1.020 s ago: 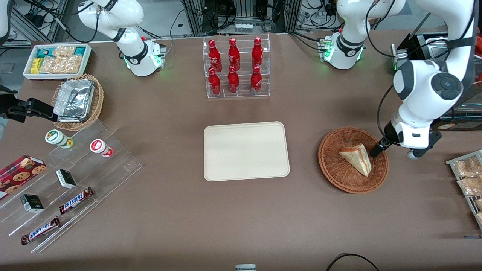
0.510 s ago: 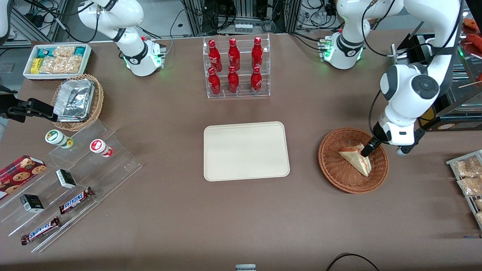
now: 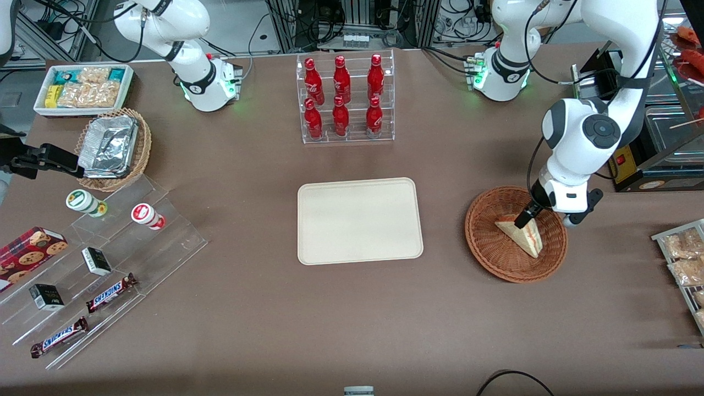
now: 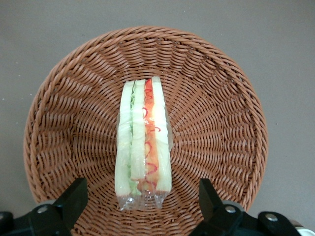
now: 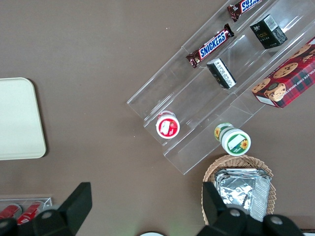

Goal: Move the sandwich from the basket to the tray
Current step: 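Lower the open left gripper around the wrapped sandwich and close it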

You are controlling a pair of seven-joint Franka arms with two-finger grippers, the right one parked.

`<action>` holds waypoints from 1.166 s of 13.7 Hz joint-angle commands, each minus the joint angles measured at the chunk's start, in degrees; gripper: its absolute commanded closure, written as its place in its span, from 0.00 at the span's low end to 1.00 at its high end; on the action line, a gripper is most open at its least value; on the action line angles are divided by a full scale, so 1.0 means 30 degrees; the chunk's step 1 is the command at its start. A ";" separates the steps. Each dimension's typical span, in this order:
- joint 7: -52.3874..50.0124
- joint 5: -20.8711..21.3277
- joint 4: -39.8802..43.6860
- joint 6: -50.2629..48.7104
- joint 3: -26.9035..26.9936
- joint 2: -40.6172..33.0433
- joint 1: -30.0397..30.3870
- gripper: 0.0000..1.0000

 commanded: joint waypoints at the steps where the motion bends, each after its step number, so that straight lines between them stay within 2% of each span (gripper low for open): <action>1: -0.0335 -0.0143 0.0054 0.1357 -0.0040 0.0841 0.0067 0.00; 6: -0.0335 -0.0026 0.0141 0.1861 -0.0040 0.1751 0.0067 0.00; 7: -0.0335 0.0003 0.0142 0.2065 -0.0011 0.1927 0.0009 0.04; 8: -0.0335 0.0003 0.0142 0.2328 -0.0011 0.2045 0.0009 0.17; 10: -0.0276 0.0003 0.0317 0.2447 0.0019 0.2368 0.0009 1.00; 14: -0.0130 0.0179 0.0464 0.2214 0.0077 0.2107 -0.0050 1.00; 16: -0.0100 0.0209 0.0522 0.0905 0.0048 0.0910 -0.0079 1.00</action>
